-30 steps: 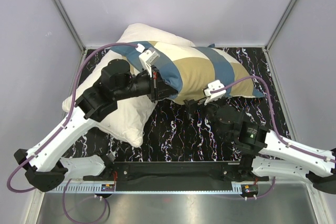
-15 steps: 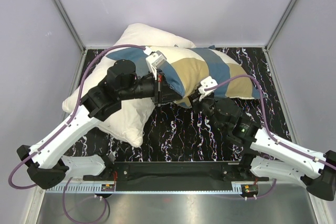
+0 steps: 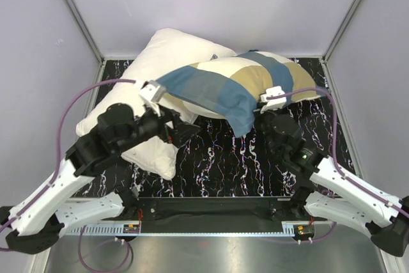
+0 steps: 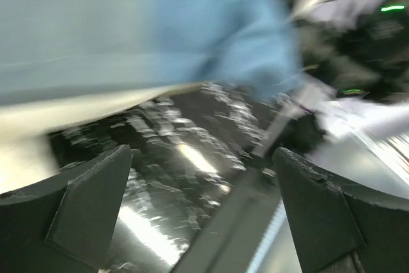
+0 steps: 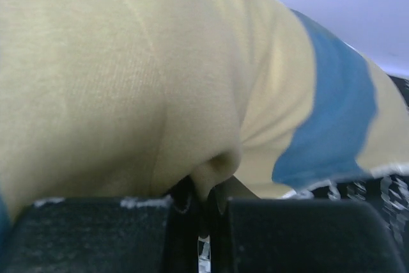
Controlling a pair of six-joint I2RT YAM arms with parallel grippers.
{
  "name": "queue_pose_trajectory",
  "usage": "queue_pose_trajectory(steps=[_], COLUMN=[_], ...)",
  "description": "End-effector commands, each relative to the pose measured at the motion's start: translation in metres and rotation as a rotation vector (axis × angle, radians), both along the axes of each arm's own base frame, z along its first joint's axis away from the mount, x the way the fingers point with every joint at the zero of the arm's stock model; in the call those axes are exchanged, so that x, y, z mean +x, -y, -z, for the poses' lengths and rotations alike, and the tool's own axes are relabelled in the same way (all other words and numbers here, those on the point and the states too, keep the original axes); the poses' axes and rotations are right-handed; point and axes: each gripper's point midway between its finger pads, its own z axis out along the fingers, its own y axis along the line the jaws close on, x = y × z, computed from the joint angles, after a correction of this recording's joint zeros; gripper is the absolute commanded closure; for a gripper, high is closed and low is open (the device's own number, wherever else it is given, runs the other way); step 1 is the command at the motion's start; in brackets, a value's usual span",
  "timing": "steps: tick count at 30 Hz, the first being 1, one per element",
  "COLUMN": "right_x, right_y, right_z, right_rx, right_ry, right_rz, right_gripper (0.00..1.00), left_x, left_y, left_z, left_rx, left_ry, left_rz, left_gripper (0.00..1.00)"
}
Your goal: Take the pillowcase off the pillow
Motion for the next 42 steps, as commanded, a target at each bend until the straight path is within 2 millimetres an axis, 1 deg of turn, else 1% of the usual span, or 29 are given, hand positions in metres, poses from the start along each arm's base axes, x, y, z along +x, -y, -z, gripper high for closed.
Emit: queue_pose_trajectory(steps=[1, 2, 3, 4, 7, 11, 14, 15, 18, 20, 21, 22, 24, 25, 26, 27, 28, 29, 30, 31, 32, 33, 34, 35, 36, 37, 39, 40, 42], right_x=[0.004, 0.004, 0.004, 0.003, 0.004, 0.002, -0.002, -0.003, -0.013, -0.022, -0.026, -0.033, -0.04, -0.045, -0.048, -0.049, -0.052, -0.053, -0.054, -0.057, -0.058, -0.06, -0.065, -0.067, -0.07, -0.074, -0.078, -0.08, -0.08], right_y=[0.074, 0.08, 0.085, 0.091, 0.095, 0.096, 0.1, 0.103, 0.113, 0.122, 0.126, 0.132, 0.139, 0.144, 0.146, 0.148, 0.151, 0.152, 0.154, 0.156, 0.158, 0.16, 0.162, 0.165, 0.167, 0.17, 0.174, 0.176, 0.175], right_z=[-0.047, -0.056, -0.059, -0.061, -0.073, -0.075, -0.08, -0.083, -0.097, -0.109, -0.112, -0.119, -0.125, -0.127, -0.127, -0.127, -0.126, -0.126, -0.125, -0.126, -0.127, -0.129, -0.134, -0.137, -0.137, -0.144, -0.146, -0.145, -0.142], right_rx=[0.088, 0.099, 0.095, 0.089, 0.089, 0.103, 0.113, 0.113, 0.127, 0.148, 0.151, 0.173, 0.187, 0.19, 0.19, 0.189, 0.182, 0.181, 0.178, 0.181, 0.185, 0.188, 0.197, 0.2, 0.196, 0.206, 0.206, 0.201, 0.191], right_ry=[0.062, 0.072, 0.072, 0.069, 0.083, 0.087, 0.094, 0.097, 0.12, 0.141, 0.144, 0.161, 0.173, 0.178, 0.178, 0.177, 0.172, 0.168, 0.164, 0.164, 0.166, 0.167, 0.172, 0.175, 0.171, 0.18, 0.178, 0.174, 0.166], right_rz=[0.288, 0.302, 0.317, 0.333, 0.346, 0.346, 0.349, 0.357, 0.363, 0.365, 0.366, 0.365, 0.365, 0.365, 0.366, 0.368, 0.368, 0.372, 0.38, 0.377, 0.378, 0.378, 0.372, 0.37, 0.369, 0.367, 0.369, 0.369, 0.361], right_gripper=[1.0, 1.0, 1.0, 1.0, 1.0, 1.0, 1.0, 1.0, 1.0, 1.0, 1.0, 1.0, 1.0, 1.0, 1.0, 1.0, 1.0, 1.0, 1.0, 1.0, 1.0, 1.0, 1.0, 1.0, 1.0, 1.0, 1.0, 1.0, 1.0], left_x=[0.038, 0.04, 0.04, 0.045, 0.049, 0.057, 0.059, 0.061, 0.067, 0.07, 0.078, 0.08, 0.093, 0.098, 0.105, 0.119, 0.128, 0.138, 0.152, 0.167, 0.179, 0.192, 0.207, 0.22, 0.233, 0.241, 0.251, 0.256, 0.258], left_y=[-0.069, -0.079, -0.089, -0.102, -0.114, -0.129, -0.137, -0.139, -0.149, -0.152, -0.158, -0.154, -0.159, -0.152, -0.152, -0.159, -0.161, -0.164, -0.179, -0.179, -0.185, -0.205, -0.211, -0.228, -0.232, -0.239, -0.253, -0.255, -0.255], left_z=[0.017, 0.023, 0.042, 0.053, 0.097, 0.14, 0.167, 0.171, 0.189, 0.202, 0.208, 0.214, 0.216, 0.214, 0.211, 0.2, 0.197, 0.203, 0.201, 0.199, 0.195, 0.191, 0.177, 0.183, 0.168, 0.174, 0.167, 0.16, 0.154], left_rx=[0.097, 0.119, 0.192, 0.245, 0.364, 0.501, 0.596, 0.609, 0.681, 0.718, 0.702, 0.683, 0.641, 0.621, 0.611, 0.577, 0.562, 0.587, 0.564, 0.551, 0.534, 0.514, 0.487, 0.496, 0.478, 0.506, 0.513, 0.506, 0.496], left_ry=[0.069, 0.056, 0.016, 0.003, -0.089, -0.14, -0.171, -0.177, -0.202, -0.228, -0.244, -0.277, -0.3, -0.314, -0.31, -0.299, -0.308, -0.329, -0.35, -0.365, -0.367, -0.375, -0.355, -0.381, -0.36, -0.378, -0.369, -0.354, -0.336], left_rz=[-0.397, -0.444, -0.484, -0.554, -0.652, -0.767, -0.811, -0.824, -0.864, -0.848, -0.871, -0.835, -0.84, -0.8, -0.804, -0.847, -0.847, -0.84, -0.888, -0.874, -0.897, -0.956, -0.981, -1.02, -1.034, -1.045, -1.08, -1.085, -1.076], left_gripper=[0.01, 0.01, 0.01, 0.01, 0.01, 0.01, 0.01, 0.01, 0.01, 0.01, 0.11, 0.3, 0.63, 0.86, 0.92, 0.98, 1.0, 1.0, 1.0, 1.0, 1.0, 1.0, 1.0, 1.0, 1.0, 1.0, 1.0, 1.0, 1.0])
